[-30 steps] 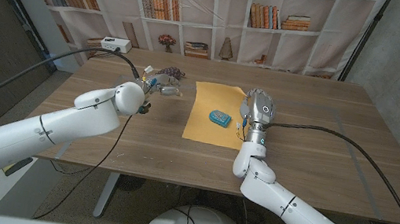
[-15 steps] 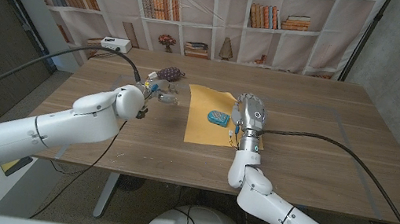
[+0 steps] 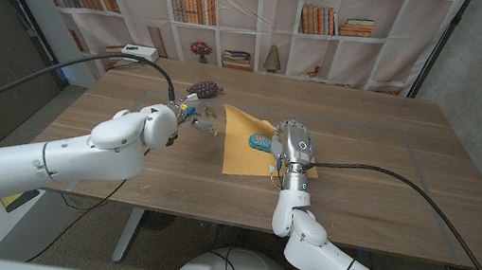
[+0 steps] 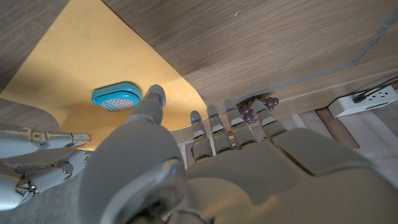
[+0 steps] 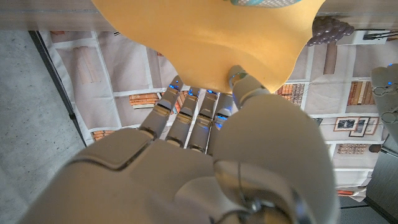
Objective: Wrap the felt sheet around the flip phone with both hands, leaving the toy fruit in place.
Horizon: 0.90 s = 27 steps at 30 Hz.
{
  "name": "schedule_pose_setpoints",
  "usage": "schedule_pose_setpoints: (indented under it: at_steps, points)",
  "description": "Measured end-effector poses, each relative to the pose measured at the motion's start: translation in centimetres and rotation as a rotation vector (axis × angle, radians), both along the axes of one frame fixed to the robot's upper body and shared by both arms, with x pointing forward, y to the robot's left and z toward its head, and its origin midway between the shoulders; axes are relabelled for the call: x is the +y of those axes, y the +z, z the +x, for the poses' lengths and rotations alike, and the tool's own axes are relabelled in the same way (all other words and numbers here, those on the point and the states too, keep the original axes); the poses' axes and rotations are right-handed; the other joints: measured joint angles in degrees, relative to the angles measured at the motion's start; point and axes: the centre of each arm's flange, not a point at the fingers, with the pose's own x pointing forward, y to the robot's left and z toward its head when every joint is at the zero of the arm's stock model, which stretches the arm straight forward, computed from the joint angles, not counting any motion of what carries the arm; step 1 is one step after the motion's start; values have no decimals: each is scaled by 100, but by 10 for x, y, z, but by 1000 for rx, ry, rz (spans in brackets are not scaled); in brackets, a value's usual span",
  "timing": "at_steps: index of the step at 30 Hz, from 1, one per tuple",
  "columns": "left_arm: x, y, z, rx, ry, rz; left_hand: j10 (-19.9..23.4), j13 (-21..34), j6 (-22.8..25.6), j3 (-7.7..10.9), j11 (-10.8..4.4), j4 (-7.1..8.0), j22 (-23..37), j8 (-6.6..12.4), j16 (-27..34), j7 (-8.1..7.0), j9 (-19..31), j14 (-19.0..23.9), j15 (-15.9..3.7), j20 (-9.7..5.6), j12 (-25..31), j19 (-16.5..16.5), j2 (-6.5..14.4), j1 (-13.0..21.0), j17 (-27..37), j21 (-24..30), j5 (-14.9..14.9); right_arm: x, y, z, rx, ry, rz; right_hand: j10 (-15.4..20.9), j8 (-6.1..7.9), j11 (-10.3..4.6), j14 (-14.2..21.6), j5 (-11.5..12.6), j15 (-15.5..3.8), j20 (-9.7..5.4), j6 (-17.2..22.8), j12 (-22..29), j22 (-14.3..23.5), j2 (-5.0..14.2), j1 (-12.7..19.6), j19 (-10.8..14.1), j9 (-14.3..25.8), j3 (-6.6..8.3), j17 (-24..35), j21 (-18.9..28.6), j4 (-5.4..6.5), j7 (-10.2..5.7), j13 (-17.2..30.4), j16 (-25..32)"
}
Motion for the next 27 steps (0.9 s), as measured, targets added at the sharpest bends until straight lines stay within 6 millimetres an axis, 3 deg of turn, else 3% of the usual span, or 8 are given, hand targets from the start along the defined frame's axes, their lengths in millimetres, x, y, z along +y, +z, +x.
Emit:
schedule_pose_setpoints:
  at_steps: [2, 5, 11, 16, 23, 27]
  points:
    - [1, 6, -2, -6, 23, 39, 1, 23, 14, -32, -6, 4, 23, 12, 0, -88, 0, 0, 0, 20, 0, -20, -75, 53, 10, 21, 8, 1, -2, -1, 4, 4, -3, 30, -24, -30, 0, 0, 0, 0, 82, 0, 0, -25, 25, 0, -18, 0, -5, 0, 0, -22, 0, 0]
    - [-7, -4, -4, 21, 26, 90, 61, 58, 58, -83, -65, -17, 57, 12, 0, -131, 0, 0, 0, 20, 46, -20, -163, 140, 27, 42, 34, 2, -5, -1, 16, 14, -9, 31, -22, -31, 0, 0, 0, 0, 102, 0, 0, -46, 46, 0, -20, 0, -5, -21, 0, -41, 0, 0]
    - [-15, -9, -9, 50, 56, 179, -105, 155, -110, -314, -20, 82, 167, -15, -28, -254, -1, -193, 13, 133, 67, -133, -423, 96, 112, 103, 125, 1, -9, -2, 29, 25, -12, 30, -21, -30, -1, -1, 0, 20, 102, -35, 0, -53, 53, -20, -29, 46, -4, -21, -1, -41, 0, -45]
    - [-23, -16, -11, 36, 71, 248, -204, 209, -241, -370, -21, 137, 213, -56, -28, -385, -1, -247, 19, 133, 67, -133, -444, 121, 160, 151, 183, 0, -11, -2, 33, 34, -13, 51, -21, -9, -1, -1, 0, 20, 102, -39, 0, -53, 52, -20, -29, 46, -4, -21, -1, -41, 0, -45]
    - [-34, -17, -12, -39, 80, 324, -245, 263, -272, -456, -62, 223, 286, -78, -28, -415, -1, -338, -10, 89, 111, -88, -467, 98, 212, 228, 221, -3, -15, -2, 39, 41, -10, 71, -21, 11, -1, -6, 0, 20, 103, -39, 0, -76, 29, -20, -28, 72, -4, -21, 25, -41, 1, -45]
    - [-41, -19, -10, -64, 74, 368, -245, 287, -271, -479, -62, 200, 312, -78, -28, -415, -1, -360, 11, 91, 133, -90, -467, 98, 212, 261, 267, -7, -17, -1, 44, 41, -7, 70, -21, 12, -1, -19, 0, 20, 103, -39, 0, -76, 29, -20, -28, 89, -3, -42, 10, -41, 1, -45]
